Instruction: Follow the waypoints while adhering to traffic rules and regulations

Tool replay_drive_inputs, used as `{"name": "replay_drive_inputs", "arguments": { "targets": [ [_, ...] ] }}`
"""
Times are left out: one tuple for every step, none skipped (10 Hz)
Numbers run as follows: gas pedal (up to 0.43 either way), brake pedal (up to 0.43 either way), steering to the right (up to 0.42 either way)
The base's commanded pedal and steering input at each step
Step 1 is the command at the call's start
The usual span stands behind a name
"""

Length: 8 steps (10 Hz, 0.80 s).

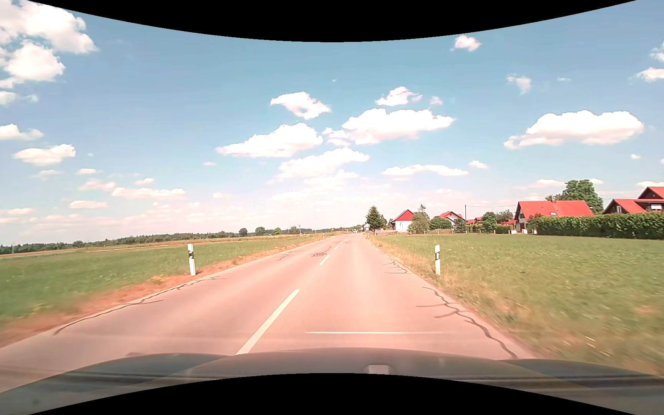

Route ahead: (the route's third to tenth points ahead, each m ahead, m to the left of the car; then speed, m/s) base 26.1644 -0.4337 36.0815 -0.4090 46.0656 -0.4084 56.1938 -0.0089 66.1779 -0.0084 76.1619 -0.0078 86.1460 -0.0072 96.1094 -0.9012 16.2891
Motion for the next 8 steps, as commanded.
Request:
{"name": "replay_drive_inputs", "arguments": {
  "targets": [
    [0.197, 0.000, 0.001],
    [0.197, 0.000, 0.001],
    [0.197, 0.000, 0.001],
    [0.197, 0.000, 0.001],
    [0.197, 0.000, 0.001],
    [0.197, 0.000, 0.001],
    [0.197, 0.000, 0.001],
    [0.189, 0.000, 0.001]
  ]
}}
